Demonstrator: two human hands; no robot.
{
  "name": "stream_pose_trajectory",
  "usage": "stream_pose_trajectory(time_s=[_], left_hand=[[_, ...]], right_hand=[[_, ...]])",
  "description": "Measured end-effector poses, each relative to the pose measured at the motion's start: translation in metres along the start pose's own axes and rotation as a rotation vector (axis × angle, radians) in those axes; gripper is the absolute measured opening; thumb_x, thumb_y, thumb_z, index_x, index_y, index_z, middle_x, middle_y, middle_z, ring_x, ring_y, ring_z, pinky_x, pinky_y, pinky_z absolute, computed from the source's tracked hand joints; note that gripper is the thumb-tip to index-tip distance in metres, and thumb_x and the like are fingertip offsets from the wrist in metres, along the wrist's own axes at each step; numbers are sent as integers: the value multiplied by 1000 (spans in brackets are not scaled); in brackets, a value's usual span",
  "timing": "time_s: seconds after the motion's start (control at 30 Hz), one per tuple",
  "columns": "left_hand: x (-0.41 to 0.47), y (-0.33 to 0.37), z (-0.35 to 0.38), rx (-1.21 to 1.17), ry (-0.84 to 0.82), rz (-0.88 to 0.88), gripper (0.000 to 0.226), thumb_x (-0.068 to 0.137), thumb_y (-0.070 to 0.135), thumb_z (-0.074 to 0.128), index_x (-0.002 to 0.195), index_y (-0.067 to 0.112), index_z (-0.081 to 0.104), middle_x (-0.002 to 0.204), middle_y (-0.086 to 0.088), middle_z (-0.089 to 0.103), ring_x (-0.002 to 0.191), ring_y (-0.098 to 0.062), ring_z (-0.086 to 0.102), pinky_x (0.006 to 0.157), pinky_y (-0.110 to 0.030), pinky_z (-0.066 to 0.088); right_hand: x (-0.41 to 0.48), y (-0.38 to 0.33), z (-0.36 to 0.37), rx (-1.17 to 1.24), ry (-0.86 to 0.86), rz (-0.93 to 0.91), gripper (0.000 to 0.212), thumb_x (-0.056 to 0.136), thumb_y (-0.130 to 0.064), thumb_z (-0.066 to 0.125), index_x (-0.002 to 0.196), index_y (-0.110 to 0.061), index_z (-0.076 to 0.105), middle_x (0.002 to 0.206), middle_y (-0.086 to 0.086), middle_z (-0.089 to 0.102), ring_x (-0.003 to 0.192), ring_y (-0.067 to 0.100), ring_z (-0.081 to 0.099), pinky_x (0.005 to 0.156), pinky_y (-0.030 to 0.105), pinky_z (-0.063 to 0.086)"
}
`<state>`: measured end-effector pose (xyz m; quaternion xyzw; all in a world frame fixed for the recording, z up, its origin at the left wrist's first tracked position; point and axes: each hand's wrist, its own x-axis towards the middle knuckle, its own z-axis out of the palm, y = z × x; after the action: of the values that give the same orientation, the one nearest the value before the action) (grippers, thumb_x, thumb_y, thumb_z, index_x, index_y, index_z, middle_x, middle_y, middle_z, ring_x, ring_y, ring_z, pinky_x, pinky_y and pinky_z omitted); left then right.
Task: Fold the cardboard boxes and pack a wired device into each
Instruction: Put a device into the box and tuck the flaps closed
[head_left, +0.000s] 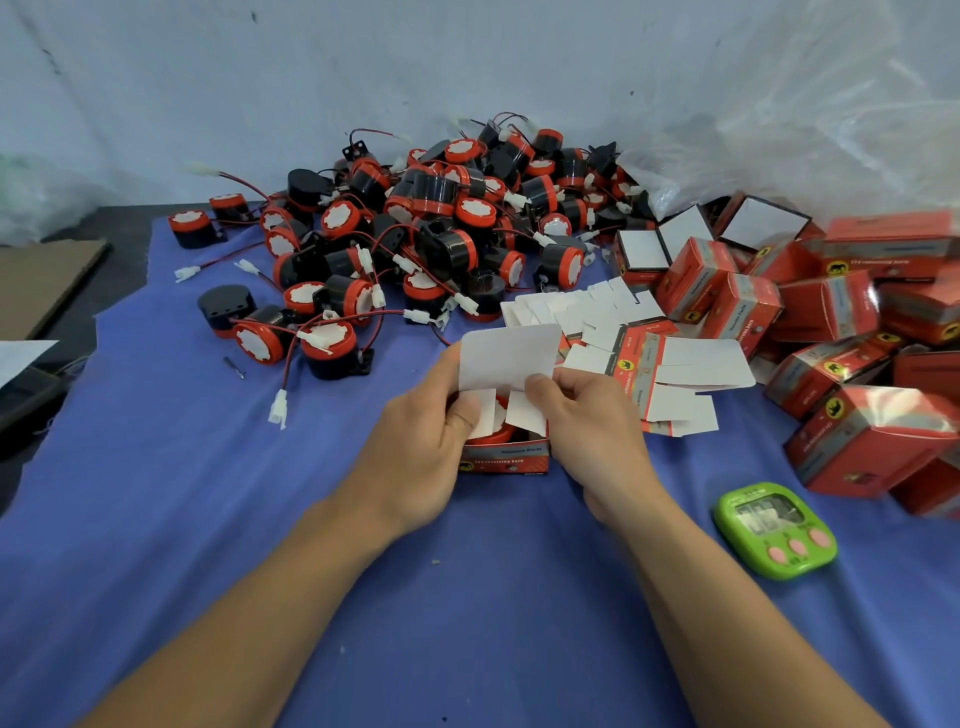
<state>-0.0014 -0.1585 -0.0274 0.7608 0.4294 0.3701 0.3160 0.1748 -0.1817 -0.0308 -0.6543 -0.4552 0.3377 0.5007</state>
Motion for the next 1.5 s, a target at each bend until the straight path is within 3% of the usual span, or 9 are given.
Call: stream_pose_trajectory(time_s=[0.2,0.37,0.5,0.67,0.87,0.97,1.17,1.27,1.5], left_hand=[[6,-2,2,-206,19,-76,43,100,16,56,127,48,61,112,28,72,105,3,68,81,-15,53],[11,-11,-2,-281,65,-185,27,90,13,70,97,35,83,95,8,80,93,-13,76,85,-41,60],[15,-9,-8,-231,40,-170,30,90,7,76,87,36,84,90,9,80,87,-9,76,80,-36,62],[16,-7,-20,-214,-119,-147,26,93,8,74,99,32,83,99,12,80,97,-6,75,82,-26,62],[12,-8,-40,-368,-399,-192,41,96,-6,61,119,23,77,116,5,78,113,-12,71,88,-20,56],[9,-7,-46,-319,-454,-223,49,83,5,60,119,32,78,113,5,79,108,-9,72,87,-19,54],[0,1,-43,32,-357,-107,36,87,49,76,123,51,70,144,25,57,136,9,46,114,-30,41],[-10,6,-38,262,-299,3,46,92,48,73,136,48,62,155,29,42,139,16,29,115,-17,24],[-30,13,-25,366,-167,185,43,100,33,66,143,26,61,152,10,53,141,5,37,117,-7,20]], right_hand=[[0,-1,-2,62,-56,-20,26,101,-22,59,93,-2,74,91,21,74,87,40,71,73,56,58],[0,-6,-6,257,-165,-97,34,95,6,62,100,-19,84,107,-1,80,108,20,73,96,47,59],[5,-8,-21,199,-373,-14,43,96,6,56,99,-26,85,104,-8,79,74,14,61,66,22,51],[2,-9,-38,104,-489,-16,48,95,5,57,106,-35,83,131,-23,66,125,-14,54,74,21,50],[-7,-5,-32,222,-300,-2,31,93,3,69,89,-23,86,106,-7,80,100,17,76,80,28,61],[-17,-6,-36,210,-358,24,45,94,10,56,93,-23,86,113,-6,77,107,12,74,85,30,61],[-37,-11,-48,-78,-446,-121,33,94,-21,72,118,-43,75,136,-30,60,133,-24,38,100,11,46],[-41,-12,-46,-164,-409,-103,48,84,-22,84,125,-43,72,154,-20,48,139,-17,36,112,34,46],[-42,-12,-39,-182,-337,-168,45,84,-15,83,124,-35,74,146,-16,58,132,-19,44,108,27,49]])
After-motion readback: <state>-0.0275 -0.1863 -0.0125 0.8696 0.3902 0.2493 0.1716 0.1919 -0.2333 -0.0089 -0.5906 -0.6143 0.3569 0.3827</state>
